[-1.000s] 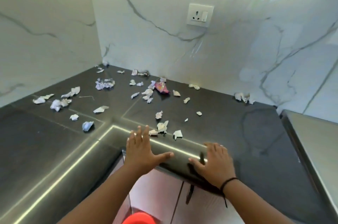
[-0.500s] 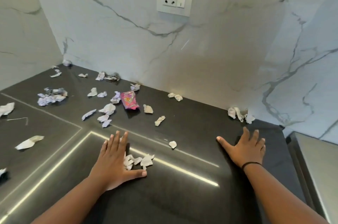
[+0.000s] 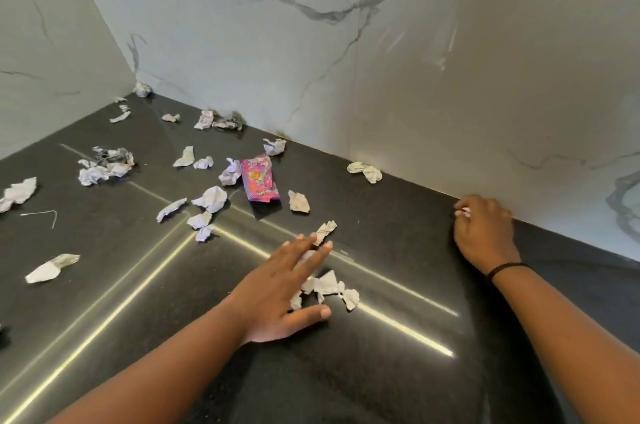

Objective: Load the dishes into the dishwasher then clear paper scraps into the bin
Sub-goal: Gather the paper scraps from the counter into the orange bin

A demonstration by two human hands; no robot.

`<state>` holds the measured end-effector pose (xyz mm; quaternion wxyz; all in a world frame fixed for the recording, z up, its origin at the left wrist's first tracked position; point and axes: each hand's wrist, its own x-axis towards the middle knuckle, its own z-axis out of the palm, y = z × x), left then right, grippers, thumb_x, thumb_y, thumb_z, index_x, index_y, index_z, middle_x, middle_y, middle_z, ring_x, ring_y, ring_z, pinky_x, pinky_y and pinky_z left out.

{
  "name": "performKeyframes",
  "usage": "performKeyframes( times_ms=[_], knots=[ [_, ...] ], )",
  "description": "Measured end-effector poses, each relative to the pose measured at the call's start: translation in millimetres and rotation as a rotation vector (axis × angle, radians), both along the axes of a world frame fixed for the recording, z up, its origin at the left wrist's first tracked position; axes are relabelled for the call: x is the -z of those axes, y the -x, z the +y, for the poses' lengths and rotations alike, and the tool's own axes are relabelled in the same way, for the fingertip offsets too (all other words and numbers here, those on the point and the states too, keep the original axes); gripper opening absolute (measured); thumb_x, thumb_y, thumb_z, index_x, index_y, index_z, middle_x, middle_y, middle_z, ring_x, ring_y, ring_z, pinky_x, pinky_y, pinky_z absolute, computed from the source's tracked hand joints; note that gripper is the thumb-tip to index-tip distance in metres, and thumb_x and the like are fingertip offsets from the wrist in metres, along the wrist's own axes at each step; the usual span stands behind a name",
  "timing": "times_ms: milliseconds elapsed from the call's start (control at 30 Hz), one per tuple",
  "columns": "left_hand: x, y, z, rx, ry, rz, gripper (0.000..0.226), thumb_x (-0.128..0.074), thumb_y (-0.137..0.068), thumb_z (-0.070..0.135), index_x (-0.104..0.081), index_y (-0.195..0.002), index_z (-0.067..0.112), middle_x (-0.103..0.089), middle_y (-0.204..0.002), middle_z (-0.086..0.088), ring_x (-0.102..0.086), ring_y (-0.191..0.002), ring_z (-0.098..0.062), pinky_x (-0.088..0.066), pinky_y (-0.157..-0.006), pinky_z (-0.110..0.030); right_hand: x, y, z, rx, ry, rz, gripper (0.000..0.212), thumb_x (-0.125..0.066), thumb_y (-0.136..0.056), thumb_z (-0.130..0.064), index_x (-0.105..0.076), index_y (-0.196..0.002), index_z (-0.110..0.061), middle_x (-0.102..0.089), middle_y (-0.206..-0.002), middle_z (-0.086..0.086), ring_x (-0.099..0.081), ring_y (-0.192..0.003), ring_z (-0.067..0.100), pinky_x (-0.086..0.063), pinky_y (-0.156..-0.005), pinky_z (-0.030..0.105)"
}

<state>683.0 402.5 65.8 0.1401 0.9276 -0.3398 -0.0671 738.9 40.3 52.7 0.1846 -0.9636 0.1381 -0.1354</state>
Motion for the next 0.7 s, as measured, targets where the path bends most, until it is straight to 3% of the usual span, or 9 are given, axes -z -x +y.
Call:
performKeyframes(
  times_ms=[67,200,333,400,467,567,633,700],
  knots=[
    [-1,-2,-13,0.046,0.008,0.013,0.098,-0.042,-0.077,0.082,0.016,-0.146,0.044,0.015,-0.159,0.006,0.019,-0.145,-0.008,0.005,-0.12,-0.033,2,-11,24,-0.228,-0.065,-0.016,0.018,-0.056,-0.089,-0.006,-0.064,-0.104,-0.009,-0.058,-0.104,0.019,-0.052,-0.104,0.036,-0.037,-0.093,0.041],
    [1,-4,-40,0.133,0.021,0.001,0.105,-0.051,-0.071,0.082,0.01,-0.148,0.046,0.014,-0.16,-0.001,0.023,-0.144,-0.014,0.008,-0.119,-0.037,-2,-58,72,-0.372,-0.124,-0.017,0.031,-0.053,-0.088,-0.001,-0.065,-0.115,-0.01,-0.052,-0.112,0.019,-0.051,-0.106,0.035,-0.037,-0.097,0.037],
    [3,-12,-56,0.164,-0.03,-0.041,0.08,-0.042,-0.081,0.076,-0.007,-0.147,0.049,0.007,-0.161,-0.005,0.029,-0.142,-0.022,0.012,-0.117,-0.042,-11,-105,112,-0.442,-0.037,0.086,0.046,-0.043,-0.082,-0.019,-0.061,-0.124,-0.026,-0.049,-0.134,0.01,-0.044,-0.12,0.035,-0.032,-0.105,0.04],
    [6,-16,-62,0.164,-0.005,-0.039,0.062,-0.039,-0.088,0.069,-0.023,-0.145,0.048,-0.004,-0.161,-0.006,0.022,-0.145,-0.025,0.012,-0.117,-0.042,-8,-116,131,-0.448,0.006,0.131,0.05,-0.037,-0.08,-0.037,-0.058,-0.125,-0.037,-0.048,-0.138,0.001,-0.043,-0.122,0.033,-0.03,-0.107,0.043],
    [10,-21,-65,0.148,0.067,-0.041,0.047,-0.04,-0.094,0.058,-0.042,-0.138,0.041,-0.025,-0.156,-0.007,0.003,-0.148,-0.026,0.004,-0.119,-0.042,-5,-123,146,-0.419,0.039,0.133,0.053,-0.029,-0.08,-0.061,-0.057,-0.121,-0.043,-0.05,-0.135,-0.003,-0.044,-0.122,0.032,-0.031,-0.105,0.046],
    [19,-24,-69,0.16,0.228,-0.133,0.025,-0.05,-0.095,0.034,-0.062,-0.114,0.023,-0.052,-0.126,-0.008,-0.039,-0.13,-0.025,-0.031,-0.11,-0.043,-10,-125,168,-0.441,0.046,0.192,0.067,-0.04,-0.071,-0.086,-0.055,-0.119,-0.042,-0.05,-0.129,0.0,-0.04,-0.12,0.032,-0.031,-0.099,0.043],
    [21,-22,-68,0.15,0.272,-0.18,0.016,-0.054,-0.09,0.022,-0.061,-0.103,0.016,-0.054,-0.106,-0.005,-0.049,-0.103,-0.022,-0.043,-0.089,-0.037,-12,-119,186,-0.536,0.104,0.187,0.067,-0.048,-0.064,-0.087,-0.056,-0.113,-0.043,-0.051,-0.123,-0.001,-0.042,-0.116,0.029,-0.032,-0.095,0.04],
    [24,-21,-68,0.127,0.265,-0.204,0.012,-0.055,-0.088,0.018,-0.057,-0.099,0.014,-0.051,-0.096,-0.004,-0.047,-0.086,-0.021,-0.042,-0.076,-0.033,-6,-114,201,-0.617,0.117,0.142,0.049,-0.053,-0.072,-0.076,-0.058,-0.103,-0.04,-0.053,-0.114,-0.002,-0.044,-0.11,0.027,-0.033,-0.088,0.037]
  ],
)
